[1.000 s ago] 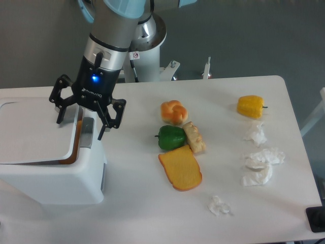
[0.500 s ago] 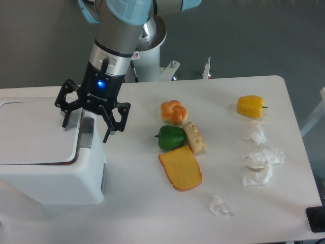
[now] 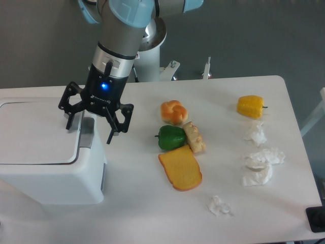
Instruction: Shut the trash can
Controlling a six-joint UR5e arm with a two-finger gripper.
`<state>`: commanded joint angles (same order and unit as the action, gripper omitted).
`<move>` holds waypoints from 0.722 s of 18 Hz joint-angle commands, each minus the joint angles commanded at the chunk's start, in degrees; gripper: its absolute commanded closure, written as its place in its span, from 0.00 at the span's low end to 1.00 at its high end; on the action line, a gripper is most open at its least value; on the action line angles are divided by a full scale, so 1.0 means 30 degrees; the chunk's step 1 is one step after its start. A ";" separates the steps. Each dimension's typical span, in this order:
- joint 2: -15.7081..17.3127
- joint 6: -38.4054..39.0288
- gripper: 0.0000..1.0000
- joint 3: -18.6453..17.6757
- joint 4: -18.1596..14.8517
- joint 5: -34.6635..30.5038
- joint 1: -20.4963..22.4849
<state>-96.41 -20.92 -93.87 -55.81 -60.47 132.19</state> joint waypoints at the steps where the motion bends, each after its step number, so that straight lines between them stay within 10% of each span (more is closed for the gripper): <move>1: -0.0030 0.0000 0.00 0.0000 0.0000 0.0000 -0.0029; 13: -0.0264 -0.0059 0.00 0.0000 -0.0029 0.0000 -0.0029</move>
<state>-97.21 -21.09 -93.87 -55.90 -60.47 132.10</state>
